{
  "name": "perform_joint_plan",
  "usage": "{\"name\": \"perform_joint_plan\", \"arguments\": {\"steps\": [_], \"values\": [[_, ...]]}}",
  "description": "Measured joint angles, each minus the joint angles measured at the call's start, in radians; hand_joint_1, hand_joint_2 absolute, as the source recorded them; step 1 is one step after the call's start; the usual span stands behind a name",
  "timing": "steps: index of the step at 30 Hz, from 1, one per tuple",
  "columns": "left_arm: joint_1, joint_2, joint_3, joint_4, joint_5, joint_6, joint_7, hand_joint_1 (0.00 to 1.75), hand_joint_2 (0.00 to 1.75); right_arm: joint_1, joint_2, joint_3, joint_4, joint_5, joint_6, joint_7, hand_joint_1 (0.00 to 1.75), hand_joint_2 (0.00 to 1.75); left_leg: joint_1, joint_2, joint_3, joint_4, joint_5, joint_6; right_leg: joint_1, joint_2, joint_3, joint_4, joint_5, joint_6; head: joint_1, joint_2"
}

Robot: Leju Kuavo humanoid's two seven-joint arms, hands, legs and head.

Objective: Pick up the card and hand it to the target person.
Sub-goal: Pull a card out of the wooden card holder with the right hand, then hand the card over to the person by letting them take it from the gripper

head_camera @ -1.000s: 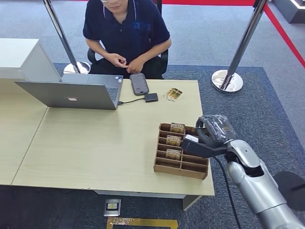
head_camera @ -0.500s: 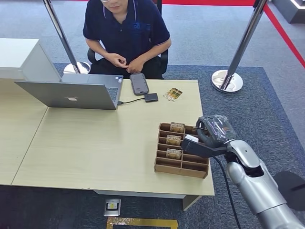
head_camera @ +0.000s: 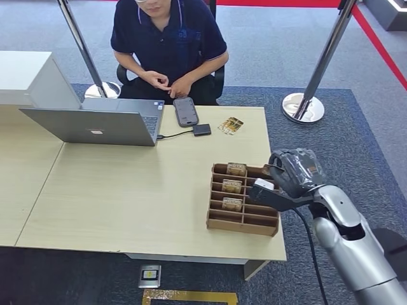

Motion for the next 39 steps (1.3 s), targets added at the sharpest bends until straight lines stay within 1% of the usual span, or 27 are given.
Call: {"name": "perform_joint_plan", "arguments": {"steps": [4,10,13,15,18,20,23,26,31,35,39], "values": [[0.000,0.000,0.000,0.000,0.002,0.002,0.000,0.00,0.00,0.019,-0.015,-0.005,-0.073,0.033,0.005,-0.009,1.53,1.75,0.000,0.000,0.000,0.000,0.000,0.000,0.000,0.000,0.000,0.000,0.000,0.000,0.000,0.000],[0.000,0.000,0.000,0.000,0.000,0.003,0.000,0.00,0.00,0.029,-0.020,0.004,-0.144,0.066,0.007,-0.015,1.50,1.75,0.000,0.000,0.000,0.000,0.000,0.000,0.000,0.000,0.000,0.000,0.000,0.000,0.000,0.000],[-0.001,-0.001,0.000,0.000,-0.001,0.003,0.000,0.00,0.00,0.021,-0.010,0.014,-0.165,0.086,0.004,-0.011,1.51,1.75,0.000,0.000,0.000,0.000,0.000,0.000,0.000,0.000,0.000,0.000,0.000,0.000,0.000,0.000],[-0.001,-0.001,0.000,0.000,-0.003,0.003,0.002,0.00,0.00,0.002,0.008,0.025,-0.165,0.105,0.005,-0.001,1.52,1.75,0.000,0.000,0.000,0.000,0.000,0.000,0.000,0.000,0.000,0.000,0.000,0.000,0.000,0.000],[-0.003,-0.002,0.000,0.000,-0.009,0.004,0.004,0.00,0.00,-0.052,0.058,0.051,-0.127,0.128,0.002,0.014,1.56,1.75,0.000,0.001,0.000,0.000,0.000,0.000,0.000,0.000,0.000,0.001,0.000,0.000,0.000,0.000],[-0.003,-0.003,-0.001,0.000,-0.012,0.005,0.005,0.00,0.00,-0.097,0.101,0.072,-0.075,0.136,-0.006,0.024,1.58,1.75,0.000,0.001,0.000,0.000,0.001,-0.001,0.000,0.000,0.000,0.001,0.000,0.000,0.000,0.000],[-0.005,-0.004,-0.001,0.000,-0.013,0.008,0.007,0.00,0.00,-0.172,0.173,0.105,0.025,0.139,-0.024,0.042,1.55,1.75,0.000,0.001,0.000,0.000,0.001,-0.001,0.000,0.000,0.000,0.002,0.000,0.000,0.000,0.000],[-0.005,-0.004,-0.001,0.000,-0.015,0.010,0.012,0.00,0.00,-0.243,0.243,0.132,0.130,0.146,-0.045,0.079,1.54,1.75,0.000,0.001,0.000,0.000,0.001,-0.002,0.000,0.000,-0.001,0.003,0.000,0.000,0.000,0.000],[-0.006,-0.004,-0.002,0.000,-0.027,0.010,0.016,0.00,0.00,-0.341,0.359,0.153,0.307,0.168,-0.066,0.130,1.54,1.75,0.000,0.000,-0.001,0.000,0.001,-0.002,0.000,0.000,-0.001,0.003,0.000,-0.001,0.000,0.000],[-0.006,-0.004,-0.003,0.000,-0.035,0.008,0.017,0.00,0.00,-0.407,0.429,0.160,0.440,0.181,-0.078,0.159,1.56,1.75,0.000,0.001,-0.001,0.000,0.001,-0.002,0.000,0.000,-0.002,0.003,0.000,-0.001,0.000,0.000],[-0.006,-0.004,-0.003,0.000,-0.036,0.008,0.018,0.00,0.00,-0.450,0.478,0.165,0.536,0.190,-0.084,0.172,1.56,1.75,0.000,0.000,-0.001,0.000,0.001,-0.002,0.000,0.000,-0.002,0.003,0.000,-0.001,0.000,0.000]]}}
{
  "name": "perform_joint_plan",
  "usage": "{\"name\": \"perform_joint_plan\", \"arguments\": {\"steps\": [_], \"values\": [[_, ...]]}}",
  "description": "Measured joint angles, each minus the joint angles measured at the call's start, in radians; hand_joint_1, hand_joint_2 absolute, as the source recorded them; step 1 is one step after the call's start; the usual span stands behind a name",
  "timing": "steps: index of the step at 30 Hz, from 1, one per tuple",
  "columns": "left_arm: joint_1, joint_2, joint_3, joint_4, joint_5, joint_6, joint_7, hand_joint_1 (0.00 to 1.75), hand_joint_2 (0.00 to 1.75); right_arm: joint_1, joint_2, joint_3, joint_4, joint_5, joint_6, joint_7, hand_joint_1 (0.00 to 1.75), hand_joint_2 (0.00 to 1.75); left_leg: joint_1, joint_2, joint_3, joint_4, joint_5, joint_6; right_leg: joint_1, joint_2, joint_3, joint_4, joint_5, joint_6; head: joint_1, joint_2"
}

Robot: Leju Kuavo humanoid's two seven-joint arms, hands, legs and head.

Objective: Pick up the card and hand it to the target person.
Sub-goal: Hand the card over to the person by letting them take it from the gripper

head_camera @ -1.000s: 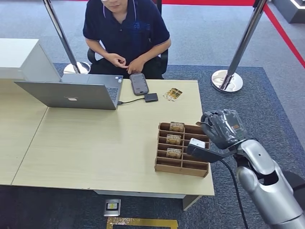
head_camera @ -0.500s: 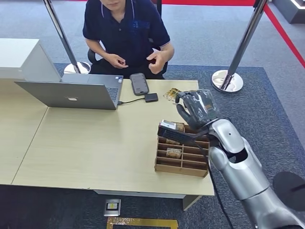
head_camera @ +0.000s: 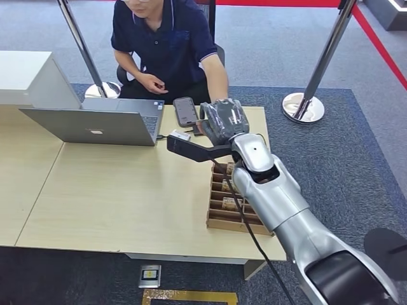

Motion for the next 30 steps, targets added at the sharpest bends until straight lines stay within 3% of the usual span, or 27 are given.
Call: {"name": "perform_joint_plan", "arguments": {"steps": [9,10,13,14,20,24,30], "values": [[0.000,0.000,-0.001,0.000,-0.007,-0.006,-0.002,0.00,0.00,-0.038,0.050,0.002,0.144,0.010,-0.004,0.029,1.49,1.75,0.000,0.000,0.000,0.000,0.000,0.000,0.000,0.000,0.000,0.000,0.000,0.000,0.000,0.000],[0.000,0.000,-0.002,0.000,-0.008,-0.006,-0.002,0.00,0.00,-0.038,0.050,0.002,0.153,0.012,-0.005,0.031,1.23,1.75,0.000,0.000,0.000,0.000,0.000,0.000,0.000,0.000,0.000,0.000,0.000,0.000,0.000,0.000],[0.000,0.001,-0.004,0.000,-0.011,-0.006,-0.003,0.00,0.00,-0.038,0.050,0.002,0.176,0.014,-0.006,0.035,0.14,1.75,0.000,0.000,0.000,0.000,0.000,0.000,0.000,0.000,0.000,0.000,0.000,0.000,0.000,0.000],[0.000,0.001,-0.004,0.000,-0.012,-0.006,-0.004,0.00,0.00,-0.038,0.050,0.002,0.183,0.014,-0.007,0.034,0.01,1.75,0.000,0.000,0.000,0.000,0.000,0.000,0.000,0.000,0.000,0.000,0.000,0.000,0.000,0.000],[0.000,0.002,-0.005,0.000,-0.009,-0.007,-0.004,0.00,0.00,-0.034,0.053,0.002,0.209,0.011,-0.042,0.019,0.00,1.75,0.000,0.000,0.000,0.000,0.000,0.000,0.000,0.000,-0.001,0.000,0.000,0.000,0.000,0.000],[0.000,0.002,-0.005,0.000,-0.002,-0.006,-0.004,0.00,0.00,-0.030,0.053,0.002,0.209,0.012,-0.078,0.014,0.00,0.00,0.000,0.000,0.000,0.000,0.000,0.000,0.000,0.000,-0.001,0.000,0.000,0.000,0.000,0.000],[0.001,0.002,-0.005,0.000,0.016,-0.006,-0.005,0.00,0.00,0.008,0.021,-0.004,0.160,0.039,-0.170,0.012,0.00,0.00,0.000,0.000,0.000,0.000,0.000,0.000,0.000,0.000,-0.001,-0.001,0.000,0.000,0.000,0.000]]}}
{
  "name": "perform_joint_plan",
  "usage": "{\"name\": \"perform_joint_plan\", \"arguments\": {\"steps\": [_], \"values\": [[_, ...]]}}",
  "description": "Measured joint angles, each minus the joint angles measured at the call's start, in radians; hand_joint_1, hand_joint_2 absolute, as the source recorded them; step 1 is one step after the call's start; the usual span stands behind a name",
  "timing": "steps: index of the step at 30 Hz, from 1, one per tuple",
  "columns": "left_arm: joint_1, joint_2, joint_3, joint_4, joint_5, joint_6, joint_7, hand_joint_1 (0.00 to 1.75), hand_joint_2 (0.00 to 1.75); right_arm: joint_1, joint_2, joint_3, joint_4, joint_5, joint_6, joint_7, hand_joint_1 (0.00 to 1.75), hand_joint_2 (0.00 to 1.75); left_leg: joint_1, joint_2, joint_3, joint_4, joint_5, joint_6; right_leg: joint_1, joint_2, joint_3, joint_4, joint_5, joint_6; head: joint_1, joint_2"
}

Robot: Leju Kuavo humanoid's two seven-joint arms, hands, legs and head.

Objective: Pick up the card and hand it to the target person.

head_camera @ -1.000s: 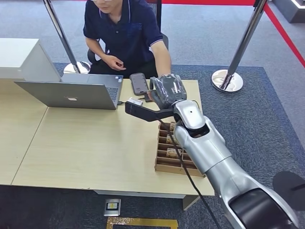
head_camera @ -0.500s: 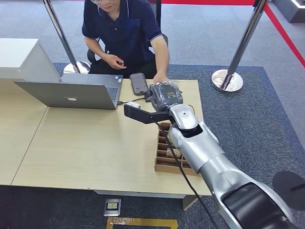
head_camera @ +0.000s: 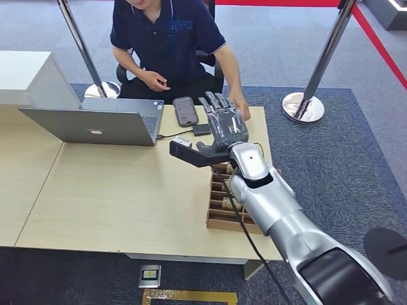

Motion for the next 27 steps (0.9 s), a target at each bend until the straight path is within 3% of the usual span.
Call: {"name": "perform_joint_plan", "arguments": {"steps": [7,10,13,15,17,19,21,24,27], "values": [[0.004,0.000,0.002,0.000,0.028,0.005,0.000,0.00,0.00,0.214,-0.134,-0.082,-0.292,0.149,-0.104,0.088,0.00,0.00,0.000,-0.001,-0.001,0.000,-0.001,0.001,0.000,0.000,0.000,-0.002,0.000,0.000,0.000,0.000],[0.009,-0.001,0.005,0.000,0.042,0.009,0.000,0.00,0.00,0.389,-0.200,-0.191,-0.523,0.207,-0.184,0.119,0.00,0.00,0.000,-0.003,-0.002,0.000,-0.002,0.002,0.000,0.000,0.000,-0.003,-0.001,0.001,0.000,0.000],[0.011,-0.002,0.008,0.000,0.049,0.011,0.000,0.00,0.00,0.601,-0.230,-0.348,-0.787,0.193,-0.293,0.102,0.00,0.00,0.000,-0.003,-0.003,0.000,-0.004,0.003,0.000,0.000,0.000,-0.004,-0.002,0.002,0.000,0.000],[0.013,-0.004,0.008,0.000,0.050,0.011,0.001,0.00,0.00,0.737,-0.214,-0.474,-0.972,0.107,-0.355,0.028,0.00,0.00,0.000,-0.004,-0.004,0.000,-0.005,0.003,0.000,0.000,-0.001,-0.004,-0.003,0.002,0.000,0.000],[0.016,-0.005,0.008,0.000,0.049,0.011,0.004,0.00,0.00,0.843,-0.162,-0.631,-1.140,-0.065,-0.380,-0.142,0.00,0.00,0.000,-0.003,-0.003,0.000,-0.006,0.002,0.000,0.000,-0.002,-0.004,-0.004,0.001,0.000,0.000],[0.015,-0.009,0.008,0.000,0.045,0.011,0.009,0.00,0.00,0.914,-0.085,-0.813,-1.251,-0.323,-0.386,-0.352,0.00,0.00,0.000,-0.002,-0.002,-0.001,-0.007,0.001,0.000,0.000,-0.001,-0.004,-0.005,0.001,0.000,0.000],[0.016,-0.013,0.008,0.000,0.040,0.010,0.017,0.00,0.00,0.964,-0.014,-1.000,-1.302,-0.591,-0.386,-0.491,0.00,0.00,0.000,-0.002,-0.002,-0.001,-0.007,0.002,0.000,0.000,0.000,-0.004,-0.006,0.001,0.000,0.000],[0.015,-0.018,0.008,0.000,0.038,0.010,0.024,0.00,0.00,1.003,0.056,-1.228,-1.305,-0.799,-0.379,-0.571,0.00,0.00,0.000,-0.001,-0.001,-0.001,-0.007,0.002,0.000,0.000,0.000,-0.004,-0.005,0.001,0.000,0.000],[0.011,-0.022,0.008,0.000,0.037,0.010,0.026,0.00,0.00,0.992,0.084,-1.375,-1.242,-0.849,-0.358,-0.568,0.00,0.00,0.000,-0.001,0.001,-0.001,-0.007,0.002,0.000,0.000,0.002,-0.004,-0.005,0.001,0.000,0.000]]}}
